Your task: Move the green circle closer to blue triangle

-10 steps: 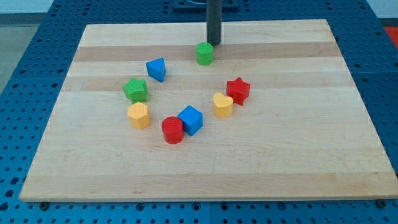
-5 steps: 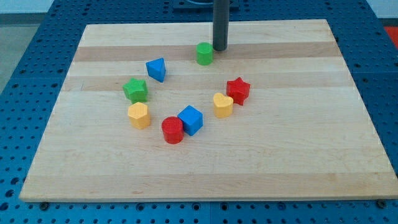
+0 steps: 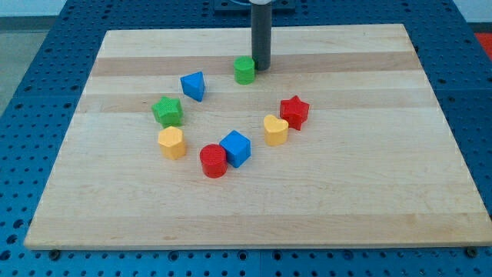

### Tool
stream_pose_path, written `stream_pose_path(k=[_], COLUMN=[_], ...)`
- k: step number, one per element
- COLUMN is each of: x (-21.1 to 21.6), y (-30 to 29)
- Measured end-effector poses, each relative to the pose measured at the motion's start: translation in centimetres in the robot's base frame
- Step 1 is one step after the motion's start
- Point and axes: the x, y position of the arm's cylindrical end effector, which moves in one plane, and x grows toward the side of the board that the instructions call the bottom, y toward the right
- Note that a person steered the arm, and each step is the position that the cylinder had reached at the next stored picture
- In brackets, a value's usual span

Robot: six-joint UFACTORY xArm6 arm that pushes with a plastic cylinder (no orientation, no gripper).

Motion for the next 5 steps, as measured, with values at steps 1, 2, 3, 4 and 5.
stream_pose_path(k=[1, 2, 3, 4, 5], x=[0.0, 0.0, 0.0, 0.0, 0.0], y=[0.0, -0.4, -0.8, -0.9, -1.5])
